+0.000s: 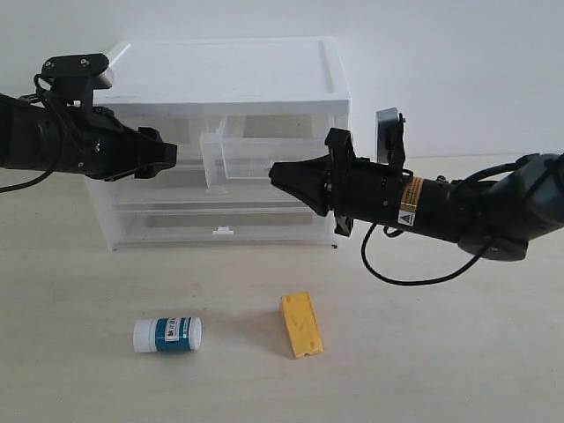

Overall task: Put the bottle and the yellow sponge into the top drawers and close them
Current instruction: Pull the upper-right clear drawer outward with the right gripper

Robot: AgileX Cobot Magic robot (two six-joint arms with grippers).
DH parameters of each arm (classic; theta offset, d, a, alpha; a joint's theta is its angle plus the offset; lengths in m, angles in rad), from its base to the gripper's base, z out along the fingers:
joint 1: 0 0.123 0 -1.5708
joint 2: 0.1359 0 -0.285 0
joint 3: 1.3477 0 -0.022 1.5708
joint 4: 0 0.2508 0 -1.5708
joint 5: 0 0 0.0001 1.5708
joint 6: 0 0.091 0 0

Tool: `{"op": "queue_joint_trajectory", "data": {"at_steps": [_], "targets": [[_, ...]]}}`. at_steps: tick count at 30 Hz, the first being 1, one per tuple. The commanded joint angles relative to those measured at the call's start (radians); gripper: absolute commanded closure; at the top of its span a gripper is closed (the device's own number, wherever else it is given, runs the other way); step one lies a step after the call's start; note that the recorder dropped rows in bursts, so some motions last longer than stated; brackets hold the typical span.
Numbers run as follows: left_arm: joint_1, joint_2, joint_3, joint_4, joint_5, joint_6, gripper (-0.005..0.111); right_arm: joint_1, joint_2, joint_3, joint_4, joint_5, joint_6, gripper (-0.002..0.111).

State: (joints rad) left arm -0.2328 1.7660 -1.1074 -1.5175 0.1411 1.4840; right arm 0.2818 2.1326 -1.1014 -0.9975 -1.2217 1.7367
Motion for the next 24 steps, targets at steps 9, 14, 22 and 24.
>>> {"op": "queue_joint_trajectory", "data": {"at_steps": [9,14,22,24], "targets": [[0.003,0.002,-0.033,-0.006,-0.063,0.027,0.047,0.007,-0.157,0.164,-0.047,0.001,-0.089,0.108],[0.003,0.002,-0.033,-0.006,-0.063,0.027,0.047,0.007,-0.202,0.206,-0.056,0.001,-0.122,0.108],[0.003,0.002,-0.032,-0.006,-0.065,0.027,0.047,0.007,-0.207,0.255,-0.074,0.001,-0.132,0.108],[0.003,0.002,-0.032,-0.006,-0.065,0.027,0.047,0.007,-0.209,0.255,-0.085,0.001,-0.13,0.108]]}}
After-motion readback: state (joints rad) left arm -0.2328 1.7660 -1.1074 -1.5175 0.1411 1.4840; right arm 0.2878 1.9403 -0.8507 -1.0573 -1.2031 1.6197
